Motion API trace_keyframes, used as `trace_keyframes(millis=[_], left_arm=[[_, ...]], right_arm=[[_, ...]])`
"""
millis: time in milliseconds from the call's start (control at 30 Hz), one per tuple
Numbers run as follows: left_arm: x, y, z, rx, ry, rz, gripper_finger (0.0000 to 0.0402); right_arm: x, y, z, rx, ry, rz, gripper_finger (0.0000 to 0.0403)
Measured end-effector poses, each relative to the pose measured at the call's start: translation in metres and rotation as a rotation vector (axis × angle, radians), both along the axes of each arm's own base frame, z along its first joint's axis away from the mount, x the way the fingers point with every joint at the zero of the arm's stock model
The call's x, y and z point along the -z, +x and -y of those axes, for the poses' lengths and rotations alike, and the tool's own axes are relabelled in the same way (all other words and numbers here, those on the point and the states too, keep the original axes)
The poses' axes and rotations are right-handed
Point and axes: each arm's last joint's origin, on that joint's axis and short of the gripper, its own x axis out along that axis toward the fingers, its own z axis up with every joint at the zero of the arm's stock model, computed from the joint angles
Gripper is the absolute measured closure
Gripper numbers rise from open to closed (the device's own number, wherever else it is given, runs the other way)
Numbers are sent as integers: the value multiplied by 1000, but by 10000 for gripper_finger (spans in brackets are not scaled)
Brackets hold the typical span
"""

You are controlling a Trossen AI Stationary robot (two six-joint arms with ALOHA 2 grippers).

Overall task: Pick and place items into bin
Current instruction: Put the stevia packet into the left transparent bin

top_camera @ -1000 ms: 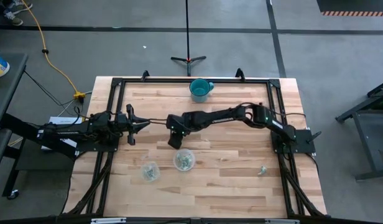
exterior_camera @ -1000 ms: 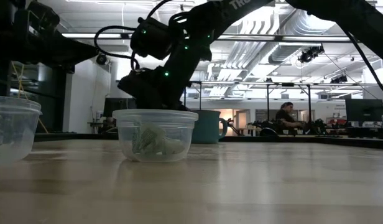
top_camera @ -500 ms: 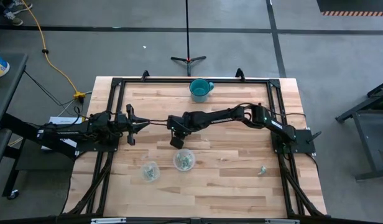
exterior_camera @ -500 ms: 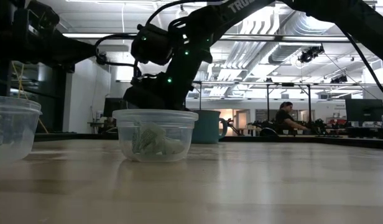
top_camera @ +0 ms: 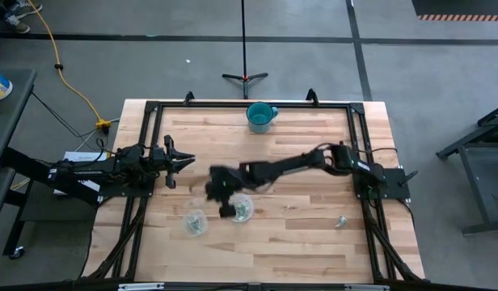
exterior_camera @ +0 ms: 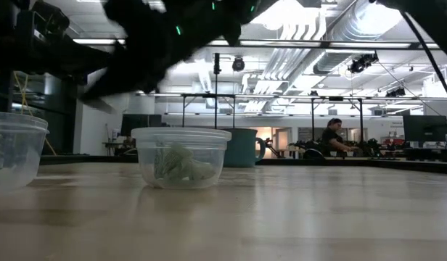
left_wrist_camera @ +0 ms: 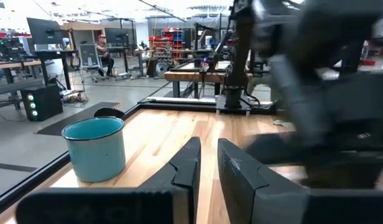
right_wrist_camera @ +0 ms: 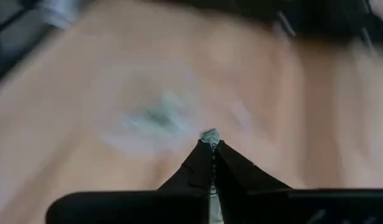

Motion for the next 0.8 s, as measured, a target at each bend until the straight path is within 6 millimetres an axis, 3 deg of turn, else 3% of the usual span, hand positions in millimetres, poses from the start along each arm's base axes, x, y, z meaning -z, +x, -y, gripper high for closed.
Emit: trace_keyframes(millis=[100,200,333,467,600,800], left_arm=[[0,0,0,0,0,1,309],[0,0,0,0,0,1,309],[0,0,0,0,0,2,309],[0,0,0,0,0,3,309],[0,0,0,0,0,3,309],[0,0,0,0,0,3,309]], right_arm=[[-1,1,-30,-90,-65,92,398],[-4,2,-42,-102,-85,154,399],[-7,7,-45,-129,-85,254,399],[9,13,-43,-146,-40,260,397],[13,16,-41,-136,-7,276,394],[10,17,-44,-148,11,311,331]])
